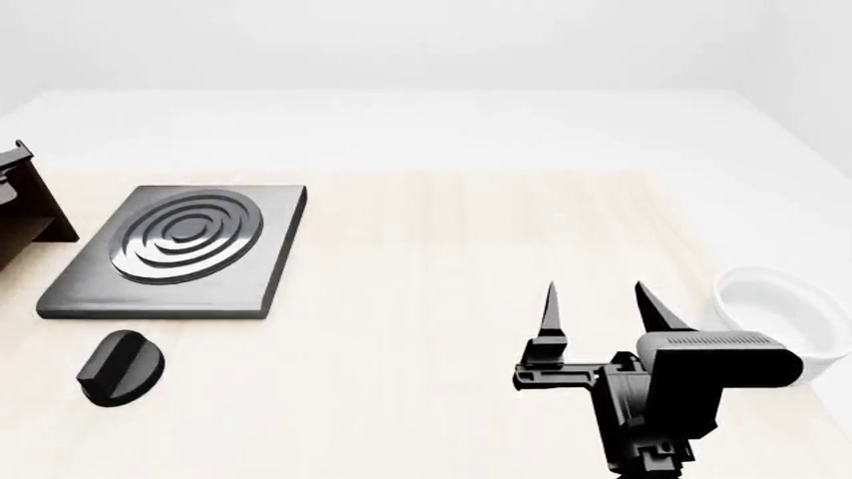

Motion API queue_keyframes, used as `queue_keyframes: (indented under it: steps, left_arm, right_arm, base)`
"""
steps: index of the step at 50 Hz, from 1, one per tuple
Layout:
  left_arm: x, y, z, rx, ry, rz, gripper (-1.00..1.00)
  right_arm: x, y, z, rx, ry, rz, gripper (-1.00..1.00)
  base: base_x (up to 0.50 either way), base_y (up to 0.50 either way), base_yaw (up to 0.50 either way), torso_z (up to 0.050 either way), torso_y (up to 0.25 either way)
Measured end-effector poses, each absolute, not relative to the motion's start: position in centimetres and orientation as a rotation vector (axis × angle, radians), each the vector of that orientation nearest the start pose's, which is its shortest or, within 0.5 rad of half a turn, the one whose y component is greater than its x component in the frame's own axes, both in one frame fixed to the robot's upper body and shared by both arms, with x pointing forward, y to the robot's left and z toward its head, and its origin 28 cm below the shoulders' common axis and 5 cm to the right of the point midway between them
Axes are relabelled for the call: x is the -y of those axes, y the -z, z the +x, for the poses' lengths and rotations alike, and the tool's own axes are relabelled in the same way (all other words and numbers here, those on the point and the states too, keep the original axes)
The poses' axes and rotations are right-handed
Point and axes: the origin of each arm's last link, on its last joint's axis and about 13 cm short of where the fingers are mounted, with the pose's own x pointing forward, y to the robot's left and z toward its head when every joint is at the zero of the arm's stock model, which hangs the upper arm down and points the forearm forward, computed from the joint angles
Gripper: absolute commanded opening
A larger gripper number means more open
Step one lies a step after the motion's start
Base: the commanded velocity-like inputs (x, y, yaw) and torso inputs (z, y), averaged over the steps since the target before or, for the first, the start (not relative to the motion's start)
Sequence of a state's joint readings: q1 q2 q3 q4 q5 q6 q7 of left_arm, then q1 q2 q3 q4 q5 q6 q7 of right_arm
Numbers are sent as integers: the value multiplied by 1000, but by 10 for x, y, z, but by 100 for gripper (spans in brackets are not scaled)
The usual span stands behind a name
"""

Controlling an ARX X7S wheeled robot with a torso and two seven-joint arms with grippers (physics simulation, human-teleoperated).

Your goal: Put the frying pan on top of the cabinet.

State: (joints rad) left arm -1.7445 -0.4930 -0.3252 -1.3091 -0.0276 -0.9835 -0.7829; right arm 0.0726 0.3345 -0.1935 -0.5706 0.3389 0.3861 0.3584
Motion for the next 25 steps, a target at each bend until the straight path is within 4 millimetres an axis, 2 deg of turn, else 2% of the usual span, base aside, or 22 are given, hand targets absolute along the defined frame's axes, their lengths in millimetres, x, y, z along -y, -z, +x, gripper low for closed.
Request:
queue_keyframes:
  steps: [13, 25]
  left_arm:
    - [-386, -306, 368, -621, -965, -313, -100]
    - [-386, -305, 367, -621, -949, -325, -100]
  right_arm:
    - [103, -114, 203, 164, -10, 3, 100]
    - [103, -114, 203, 163, -11, 2, 100]
  base:
    - [0, 0, 0, 0, -5]
    - [1, 0, 0, 0, -239]
